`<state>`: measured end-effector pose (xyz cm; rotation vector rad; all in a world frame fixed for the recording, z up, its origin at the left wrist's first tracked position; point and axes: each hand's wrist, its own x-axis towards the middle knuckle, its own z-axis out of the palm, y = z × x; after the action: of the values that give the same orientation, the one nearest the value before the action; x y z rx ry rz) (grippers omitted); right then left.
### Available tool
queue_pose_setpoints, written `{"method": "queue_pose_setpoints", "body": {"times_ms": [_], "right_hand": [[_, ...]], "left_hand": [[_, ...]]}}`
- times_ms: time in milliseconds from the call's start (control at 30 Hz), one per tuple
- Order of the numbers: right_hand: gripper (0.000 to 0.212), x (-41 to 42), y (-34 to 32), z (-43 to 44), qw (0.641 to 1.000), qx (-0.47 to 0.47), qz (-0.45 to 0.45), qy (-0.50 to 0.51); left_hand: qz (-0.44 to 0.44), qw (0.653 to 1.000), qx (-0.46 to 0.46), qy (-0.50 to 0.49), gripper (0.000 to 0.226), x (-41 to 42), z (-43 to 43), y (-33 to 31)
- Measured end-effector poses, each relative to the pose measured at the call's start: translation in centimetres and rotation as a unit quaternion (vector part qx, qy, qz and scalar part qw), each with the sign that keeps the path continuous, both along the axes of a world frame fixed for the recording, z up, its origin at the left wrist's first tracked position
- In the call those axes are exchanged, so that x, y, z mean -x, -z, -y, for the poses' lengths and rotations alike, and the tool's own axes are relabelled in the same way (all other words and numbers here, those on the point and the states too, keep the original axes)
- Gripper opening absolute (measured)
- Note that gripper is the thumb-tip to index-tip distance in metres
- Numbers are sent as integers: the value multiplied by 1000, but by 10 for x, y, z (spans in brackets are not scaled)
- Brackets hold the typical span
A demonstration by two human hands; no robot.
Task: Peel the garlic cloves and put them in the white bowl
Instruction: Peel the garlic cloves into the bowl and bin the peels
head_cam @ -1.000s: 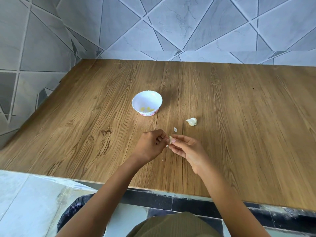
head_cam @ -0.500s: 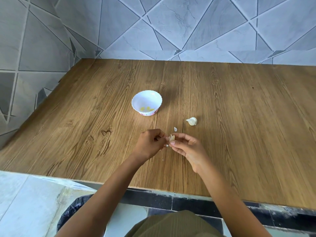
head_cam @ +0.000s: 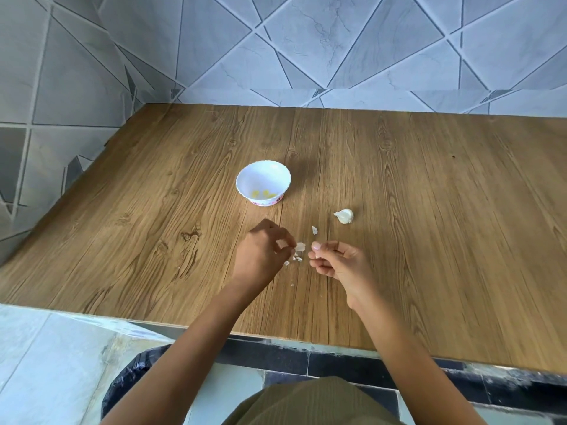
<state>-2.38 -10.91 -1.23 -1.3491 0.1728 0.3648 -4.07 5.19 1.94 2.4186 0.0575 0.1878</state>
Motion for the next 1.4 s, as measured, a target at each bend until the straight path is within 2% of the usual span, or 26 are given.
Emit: {"method": "queue_pose_setpoints", "body": {"times_ms": [133, 267, 333, 433, 567, 733, 833, 900, 967, 1000, 1033, 1100, 1133, 1200, 1333, 1400], "right_hand": [[13, -1, -1, -2, 999, 23, -14, 31], [16, -2, 0, -1, 999, 28, -15, 42], [11, -2, -1, 0, 999, 15, -19, 41], [8, -1, -4, -1, 999, -15, -27, 41], [5, -1, -8, -7, 995, -42, -67, 57], [6, 3, -8, -17, 987, -98, -99, 78], [12, 7, -7, -22, 992, -91, -72, 49], [19, 9, -7, -23, 999, -33, -1, 26], [27, 10, -6, -19, 985, 108, 131, 5], [30, 10, -5, -15, 958, 205, 203, -8], [32, 9, -2, -10, 915, 303, 266, -18], [36, 9, 5, -3, 829, 442, 342, -29], [38, 10, 10, 1, 803, 478, 353, -36], [43, 13, 19, 6, 777, 525, 341, -58], [47, 16, 31, 8, 761, 559, 320, -75], [47, 17, 32, 6, 756, 563, 324, -77]], "left_hand": [[-7, 1000, 18, -5, 9, 0, 4, 1], [-17, 1000, -12, 16, 29, 0, 1, 5], [-5, 999, 24, 23, 26, 1, 1, 4], [-24, 990, 133, 40, 13, 3, 4, -2], [-61, 975, 201, 65, 22, 5, 13, -6], [-28, 984, 175, 30, 20, 6, 13, -3], [-9, 989, 147, 8, 11, 6, 4, -1], [-15, 990, 138, -16, 9, 4, -9, 0], [-18, 990, 126, -61, 9, -2, -28, 2], [-20, 990, 111, -85, 10, -6, -39, 3], [-22, 990, 91, -108, 11, -10, -49, 4], [-28, 988, 45, -145, 11, -16, -66, 8], [-32, 987, 26, -155, 10, -18, -72, 11], [-43, 986, 3, -160, 7, -21, -79, 16], [-69, 986, -35, -147, 8, -25, -80, 17], [-73, 981, -100, -146, 11, -24, -79, 14]]}}
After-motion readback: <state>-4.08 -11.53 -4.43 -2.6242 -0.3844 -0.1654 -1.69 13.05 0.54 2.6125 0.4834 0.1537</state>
